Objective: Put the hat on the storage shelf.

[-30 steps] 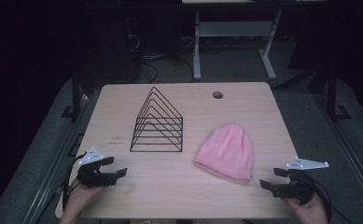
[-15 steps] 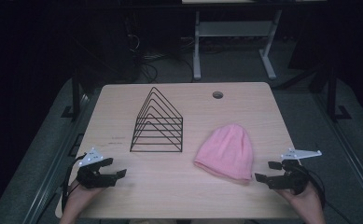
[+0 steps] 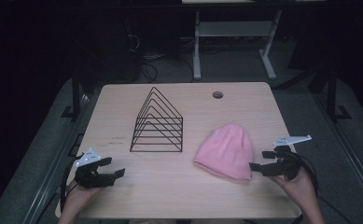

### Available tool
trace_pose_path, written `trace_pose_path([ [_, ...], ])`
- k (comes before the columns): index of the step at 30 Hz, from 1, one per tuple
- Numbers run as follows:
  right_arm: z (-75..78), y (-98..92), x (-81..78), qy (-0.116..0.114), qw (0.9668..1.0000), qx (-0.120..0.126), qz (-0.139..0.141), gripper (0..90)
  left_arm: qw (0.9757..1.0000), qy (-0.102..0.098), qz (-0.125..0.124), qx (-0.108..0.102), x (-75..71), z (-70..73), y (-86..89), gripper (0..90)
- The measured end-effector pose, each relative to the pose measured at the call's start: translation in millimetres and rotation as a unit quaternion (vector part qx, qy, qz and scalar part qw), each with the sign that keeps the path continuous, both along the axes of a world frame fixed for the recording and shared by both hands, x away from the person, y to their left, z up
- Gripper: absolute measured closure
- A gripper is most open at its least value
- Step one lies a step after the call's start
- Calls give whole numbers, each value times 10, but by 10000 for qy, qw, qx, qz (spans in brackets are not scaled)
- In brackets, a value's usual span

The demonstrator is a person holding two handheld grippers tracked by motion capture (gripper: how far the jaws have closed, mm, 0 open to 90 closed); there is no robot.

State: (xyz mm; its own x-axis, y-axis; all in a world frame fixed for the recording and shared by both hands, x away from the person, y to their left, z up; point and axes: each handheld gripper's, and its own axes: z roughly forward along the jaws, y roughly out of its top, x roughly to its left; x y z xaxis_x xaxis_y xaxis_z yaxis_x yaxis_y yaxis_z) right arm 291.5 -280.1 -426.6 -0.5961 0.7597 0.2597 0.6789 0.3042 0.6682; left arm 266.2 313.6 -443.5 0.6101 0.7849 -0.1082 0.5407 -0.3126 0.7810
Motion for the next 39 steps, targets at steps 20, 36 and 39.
trace_pose_path([
  [20,216,141,447,41,9998,-93,152,146,10000,-13,53,-25,9,33,11,225],
  [36,197,215,855,328,9992,-169,137,146,10000,-44,77,-23,33,33,27,225],
  [39,163,204,929,420,9989,-204,97,147,10000,-23,82,-13,45,22,30,225],
])
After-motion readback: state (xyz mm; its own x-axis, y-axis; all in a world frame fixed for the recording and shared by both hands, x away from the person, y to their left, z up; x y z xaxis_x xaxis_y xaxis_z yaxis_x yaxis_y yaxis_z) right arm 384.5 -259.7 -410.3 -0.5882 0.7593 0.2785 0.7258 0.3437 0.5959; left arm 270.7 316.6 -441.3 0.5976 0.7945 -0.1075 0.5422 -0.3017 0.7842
